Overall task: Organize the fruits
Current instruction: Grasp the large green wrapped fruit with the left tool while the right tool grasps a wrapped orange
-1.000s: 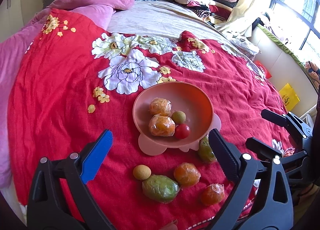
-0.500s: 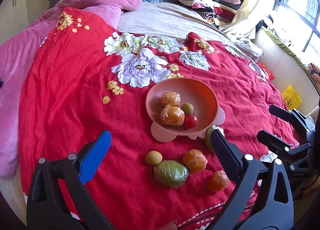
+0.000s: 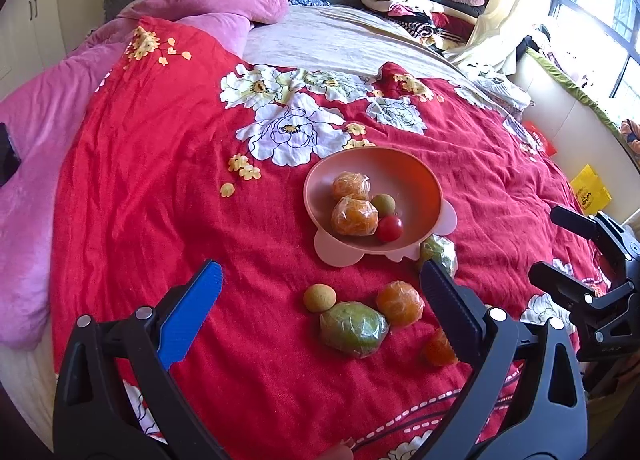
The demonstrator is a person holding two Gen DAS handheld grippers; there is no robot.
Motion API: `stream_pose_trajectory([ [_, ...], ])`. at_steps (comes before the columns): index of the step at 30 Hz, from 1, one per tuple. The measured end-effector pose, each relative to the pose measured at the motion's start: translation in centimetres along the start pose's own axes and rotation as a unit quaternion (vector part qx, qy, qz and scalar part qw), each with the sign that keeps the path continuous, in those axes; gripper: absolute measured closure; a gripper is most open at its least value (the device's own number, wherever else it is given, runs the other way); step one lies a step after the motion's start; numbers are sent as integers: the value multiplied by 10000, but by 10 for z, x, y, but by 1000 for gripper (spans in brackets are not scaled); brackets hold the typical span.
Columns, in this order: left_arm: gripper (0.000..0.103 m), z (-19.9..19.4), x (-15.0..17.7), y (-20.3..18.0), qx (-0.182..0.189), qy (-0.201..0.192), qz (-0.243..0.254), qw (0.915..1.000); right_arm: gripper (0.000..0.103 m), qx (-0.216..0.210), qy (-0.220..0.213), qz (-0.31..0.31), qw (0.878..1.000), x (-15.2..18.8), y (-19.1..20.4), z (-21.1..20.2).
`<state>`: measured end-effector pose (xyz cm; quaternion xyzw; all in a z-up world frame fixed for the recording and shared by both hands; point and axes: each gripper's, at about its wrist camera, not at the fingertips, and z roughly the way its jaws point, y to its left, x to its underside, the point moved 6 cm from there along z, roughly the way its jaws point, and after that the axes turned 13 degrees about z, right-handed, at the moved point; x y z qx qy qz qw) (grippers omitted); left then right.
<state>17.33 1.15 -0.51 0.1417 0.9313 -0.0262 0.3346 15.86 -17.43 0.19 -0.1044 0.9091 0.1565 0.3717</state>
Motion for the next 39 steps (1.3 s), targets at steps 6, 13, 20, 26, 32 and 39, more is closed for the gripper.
stream_pose_trajectory([
  [6, 10, -3, 7, -3, -77, 8, 88, 9999, 9, -13, 50, -31, 10000, 8, 4, -1],
  [13, 10, 2, 20, -7, -78, 122, 147, 9998, 9, -44, 137, -91, 9999, 19, 11, 0],
  [20, 10, 6, 30, -15, -43, 210, 234, 9995, 9, -93, 226, -139, 9996, 30, 18, 2],
  [26, 10, 8, 41, -14, -60, 296, 240, 9993, 9, -116, 326, -220, 9992, 42, 23, 3],
  [32, 10, 9, 48, -14, -59, 354, 246, 9991, 9, -131, 396, -243, 9988, 50, 26, 4],
  [39, 10, 10, 52, -17, -31, 388, 251, 9989, 9, -146, 461, -253, 9985, 56, 28, 6],
])
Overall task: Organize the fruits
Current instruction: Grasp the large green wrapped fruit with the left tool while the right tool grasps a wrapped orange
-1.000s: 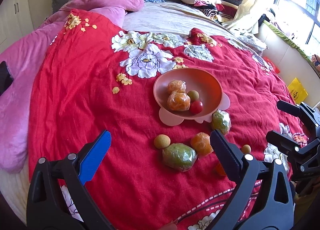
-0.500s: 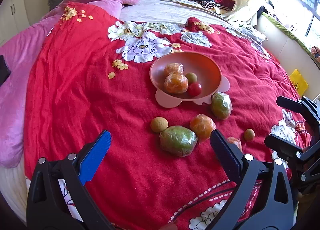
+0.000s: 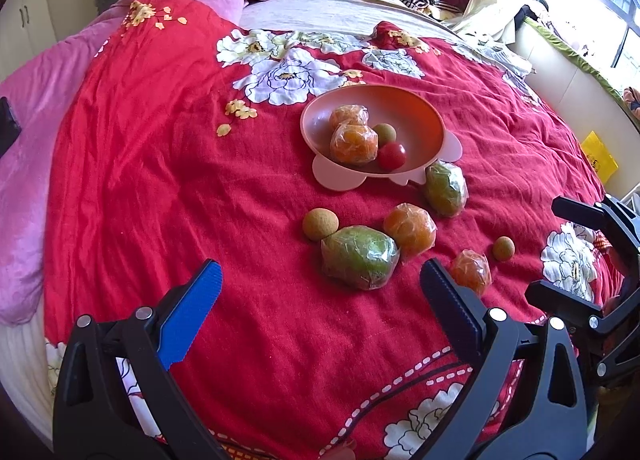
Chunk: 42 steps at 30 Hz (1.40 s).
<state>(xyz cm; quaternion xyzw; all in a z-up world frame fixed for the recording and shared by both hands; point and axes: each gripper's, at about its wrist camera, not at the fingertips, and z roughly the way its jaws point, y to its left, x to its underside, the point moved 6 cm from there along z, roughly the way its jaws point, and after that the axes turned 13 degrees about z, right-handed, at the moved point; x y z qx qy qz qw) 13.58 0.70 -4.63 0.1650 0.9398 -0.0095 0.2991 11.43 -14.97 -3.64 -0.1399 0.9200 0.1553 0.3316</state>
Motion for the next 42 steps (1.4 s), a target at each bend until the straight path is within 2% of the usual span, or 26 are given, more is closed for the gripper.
stream_pose_trajectory([
  [25, 10, 23, 17, -7, 172, 247, -14, 9995, 10, -93, 435, -192, 9988, 22, 17, 35],
  [31, 10, 33, 17, -12, 323, 269, -8, 9991, 35, -92, 631, -249, 9977, 25, 17, 51],
  [33, 10, 37, 18, -13, 376, 292, -11, 9989, 47, -124, 701, -261, 9971, 26, 17, 56],
  [36, 16, 41, 17, -14, 463, 296, -27, 9985, 58, -127, 798, -283, 9963, 28, 18, 66],
  [38, 24, 44, 15, -15, 514, 300, -35, 9982, 62, -139, 811, -268, 9963, 28, 17, 69],
  [42, 36, 50, 13, -18, 653, 302, -63, 9974, 64, -213, 800, -194, 9964, 26, 16, 71],
])
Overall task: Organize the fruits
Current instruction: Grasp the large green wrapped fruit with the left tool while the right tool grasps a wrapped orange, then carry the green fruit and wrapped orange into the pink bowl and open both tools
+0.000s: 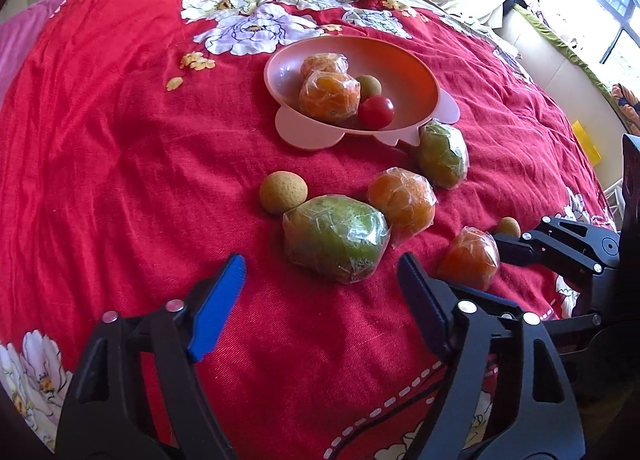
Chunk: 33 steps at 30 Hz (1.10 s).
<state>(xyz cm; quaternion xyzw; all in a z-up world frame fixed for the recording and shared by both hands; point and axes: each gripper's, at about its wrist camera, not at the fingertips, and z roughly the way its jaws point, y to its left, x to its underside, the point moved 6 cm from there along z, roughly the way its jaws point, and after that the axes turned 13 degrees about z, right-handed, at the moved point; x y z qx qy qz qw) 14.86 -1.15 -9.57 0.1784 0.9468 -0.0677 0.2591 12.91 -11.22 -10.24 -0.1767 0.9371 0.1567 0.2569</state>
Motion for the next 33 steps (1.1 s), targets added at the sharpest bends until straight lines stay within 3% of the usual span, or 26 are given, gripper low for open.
stream_pose_trajectory([
  [4, 45, 5, -3, -2, 79, 5, -12, 10000, 64, -36, -6, 38, 10000, 0, -1, -2],
  [17, 54, 18, -13, -6, 147, 38, 6, 9999, 65, -62, -58, 115, 9999, -2, -5, -10],
  [24, 55, 15, -11, 0, 389, 18, -88, 9992, 65, -89, -91, 121, 9998, -3, -5, -15],
  [33, 55, -3, 2, 2, 365, -6, -85, 9993, 65, -118, -207, 199, 9995, -6, -8, -27],
])
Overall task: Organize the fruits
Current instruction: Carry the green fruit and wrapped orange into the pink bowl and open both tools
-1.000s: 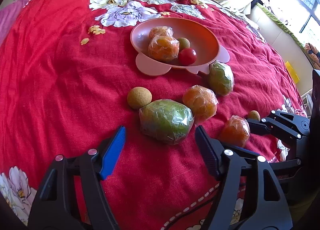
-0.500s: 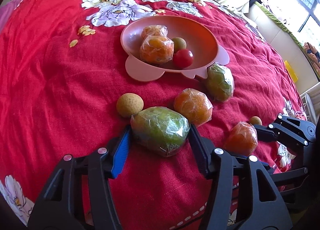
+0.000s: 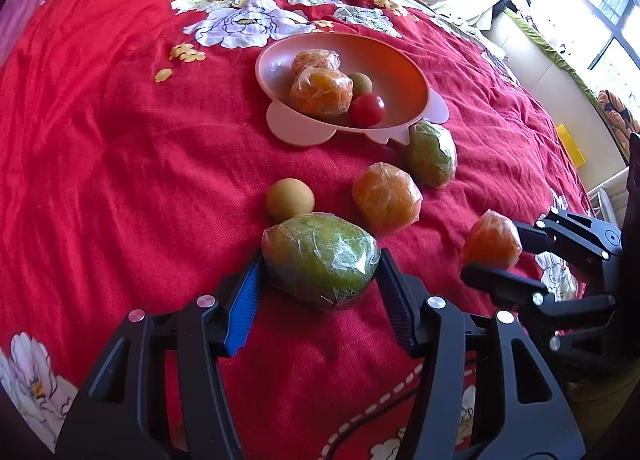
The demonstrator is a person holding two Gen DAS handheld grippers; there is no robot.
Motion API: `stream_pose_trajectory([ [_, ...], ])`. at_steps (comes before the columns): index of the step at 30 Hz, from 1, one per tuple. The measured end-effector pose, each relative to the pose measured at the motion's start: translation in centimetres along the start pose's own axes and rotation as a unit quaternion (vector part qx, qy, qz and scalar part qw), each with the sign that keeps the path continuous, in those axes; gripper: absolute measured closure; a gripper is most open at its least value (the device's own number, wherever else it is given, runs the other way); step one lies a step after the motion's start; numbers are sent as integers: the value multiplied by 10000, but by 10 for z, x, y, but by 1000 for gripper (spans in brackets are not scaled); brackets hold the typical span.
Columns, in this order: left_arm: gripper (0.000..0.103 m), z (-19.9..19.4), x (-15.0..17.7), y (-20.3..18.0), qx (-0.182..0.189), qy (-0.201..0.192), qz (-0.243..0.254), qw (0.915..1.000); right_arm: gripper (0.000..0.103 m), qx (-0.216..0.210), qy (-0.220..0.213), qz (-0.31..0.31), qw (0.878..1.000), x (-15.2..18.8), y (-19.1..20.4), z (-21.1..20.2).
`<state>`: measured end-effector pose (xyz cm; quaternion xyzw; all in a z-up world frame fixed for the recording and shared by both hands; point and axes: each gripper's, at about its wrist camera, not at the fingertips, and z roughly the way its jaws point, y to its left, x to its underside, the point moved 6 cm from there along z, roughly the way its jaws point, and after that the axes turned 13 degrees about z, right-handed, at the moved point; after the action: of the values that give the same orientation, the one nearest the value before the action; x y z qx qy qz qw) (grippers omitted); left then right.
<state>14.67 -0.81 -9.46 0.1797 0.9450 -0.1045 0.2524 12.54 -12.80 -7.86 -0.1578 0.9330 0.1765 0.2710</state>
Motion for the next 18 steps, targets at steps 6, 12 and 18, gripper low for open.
stream_pose_trajectory([
  [6, 55, -18, 0, 4, -100, -134, -25, 9999, 65, 35, -118, 51, 9999, -7, -5, -10],
  [12, 55, -32, -8, 8, -169, -278, -37, 9995, 65, 99, -251, 123, 9996, -17, -13, -20],
  [18, 55, -38, -12, 6, -187, -344, -14, 9992, 65, 138, -317, 135, 9993, -21, -16, -25],
])
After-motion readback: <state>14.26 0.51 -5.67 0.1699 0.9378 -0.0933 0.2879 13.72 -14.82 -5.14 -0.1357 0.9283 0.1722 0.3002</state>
